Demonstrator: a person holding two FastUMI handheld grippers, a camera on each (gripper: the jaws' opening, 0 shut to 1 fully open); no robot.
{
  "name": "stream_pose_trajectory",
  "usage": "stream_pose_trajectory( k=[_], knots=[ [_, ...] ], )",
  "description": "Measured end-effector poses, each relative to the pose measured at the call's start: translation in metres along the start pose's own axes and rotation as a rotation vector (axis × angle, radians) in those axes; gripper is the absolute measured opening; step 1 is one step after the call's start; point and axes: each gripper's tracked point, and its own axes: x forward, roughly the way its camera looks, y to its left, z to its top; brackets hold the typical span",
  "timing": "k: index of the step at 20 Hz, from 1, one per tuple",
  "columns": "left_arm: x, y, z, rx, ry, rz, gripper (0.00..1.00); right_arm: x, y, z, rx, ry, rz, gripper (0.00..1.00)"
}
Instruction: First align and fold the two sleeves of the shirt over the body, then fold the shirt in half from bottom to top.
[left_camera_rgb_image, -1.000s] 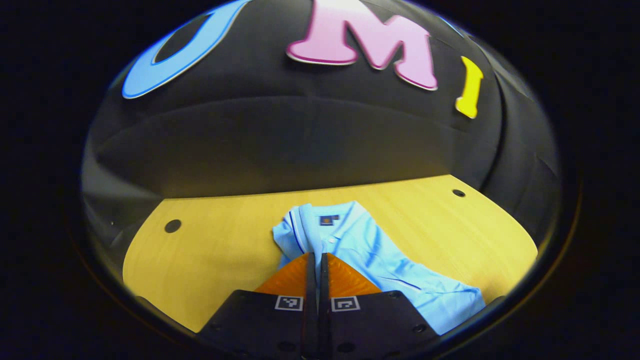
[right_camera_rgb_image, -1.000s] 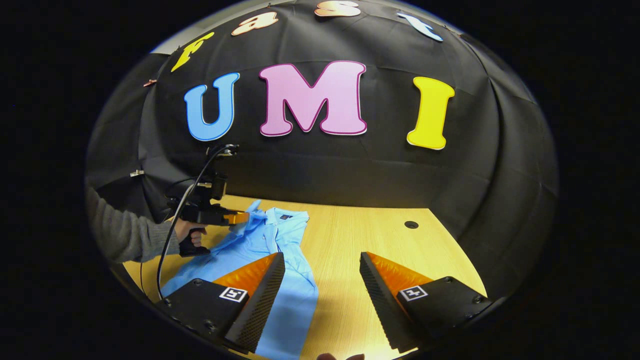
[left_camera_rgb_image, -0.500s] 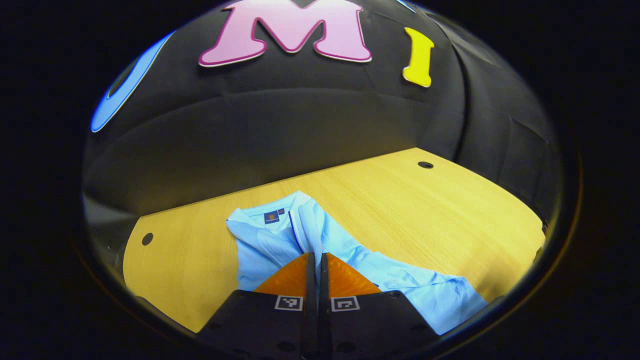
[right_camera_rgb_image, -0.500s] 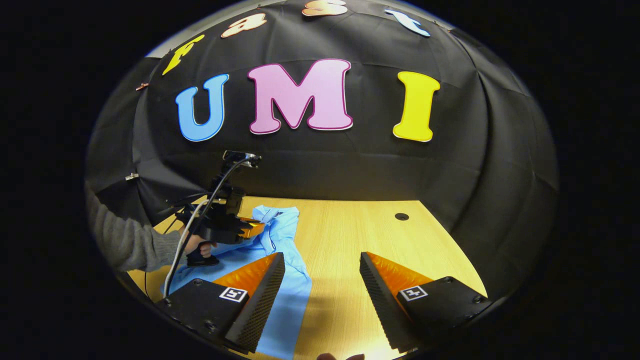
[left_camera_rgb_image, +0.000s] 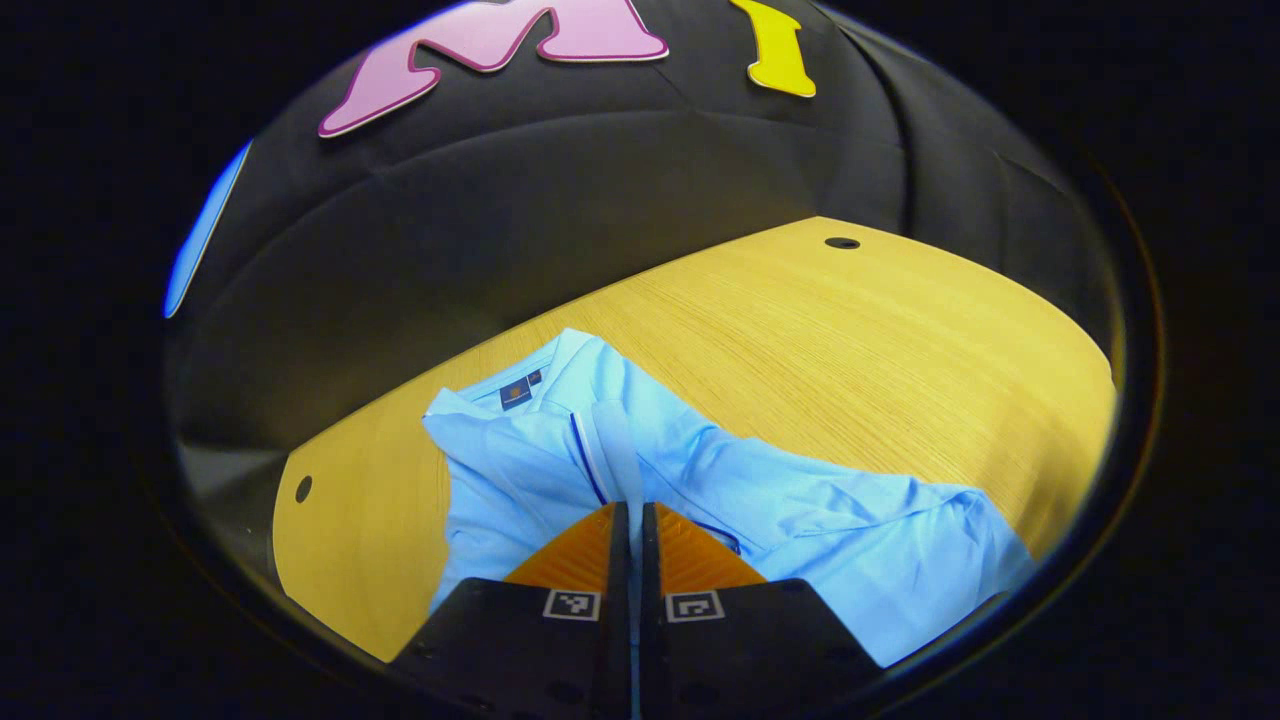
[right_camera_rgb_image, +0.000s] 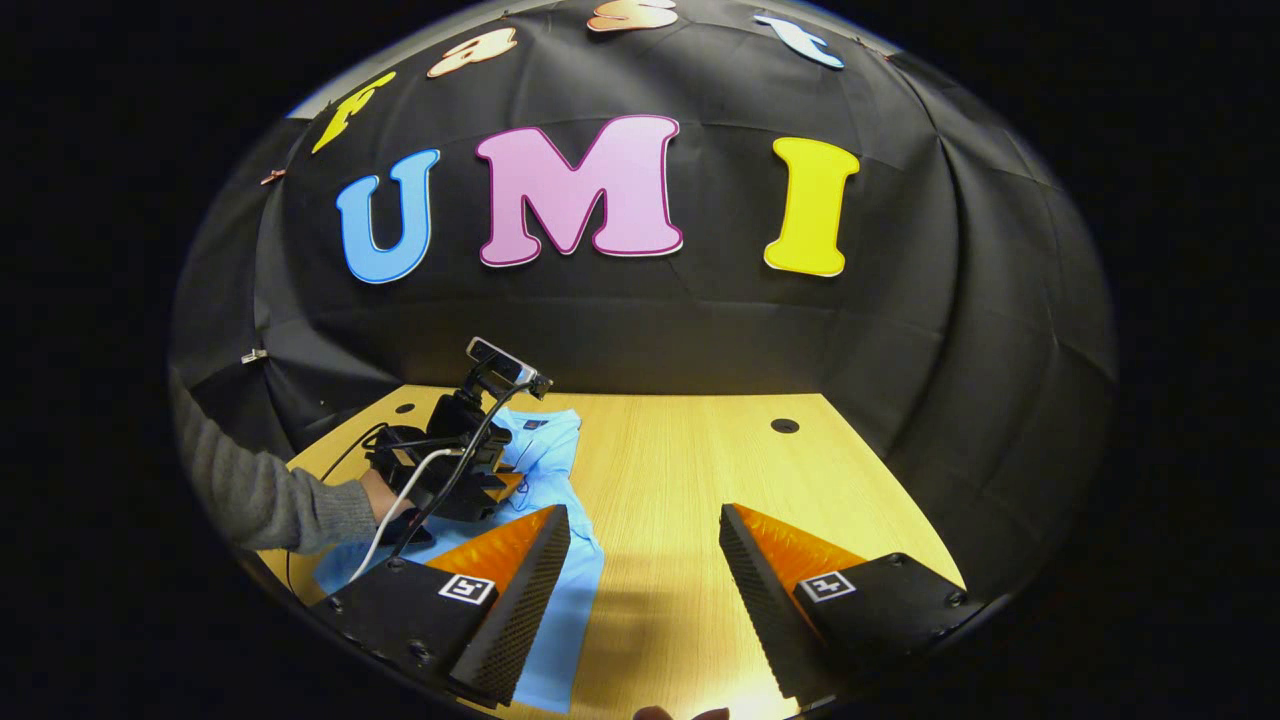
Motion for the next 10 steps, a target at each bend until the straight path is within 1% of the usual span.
stream_pose_trajectory(
  k=[1, 4, 6, 7, 8, 9, 10],
  knots=[
    [0.001, 0.003, 0.001, 0.006, -0.001, 0.014, 0.14, 0.0, -0.001, 0.0, 0.0, 0.002, -0.001, 0.94],
    [0.0, 0.012, 0.001, 0.014, -0.006, 0.049, 0.39, -0.002, 0.0, -0.001, -0.001, 0.007, 0.001, 0.94],
    [-0.001, 0.017, 0.001, 0.013, -0.008, 0.062, 0.59, -0.002, 0.002, -0.001, -0.002, 0.009, 0.001, 0.94],
    [-0.002, 0.021, 0.002, 0.013, -0.011, 0.071, 0.63, -0.004, 0.004, -0.002, -0.003, 0.01, 0.003, 0.94],
    [-0.003, 0.022, 0.003, 0.009, -0.015, 0.08, 0.7, -0.004, 0.004, -0.001, -0.002, 0.011, 0.004, 0.94],
    [-0.004, 0.026, 0.003, 0.004, -0.02, 0.09, 0.72, -0.005, 0.005, -0.001, -0.002, 0.012, 0.004, 0.94],
    [-0.005, 0.026, 0.004, -0.004, -0.027, 0.092, 0.82, -0.006, 0.006, 0.0, -0.003, 0.012, 0.005, 0.94]
  ],
)
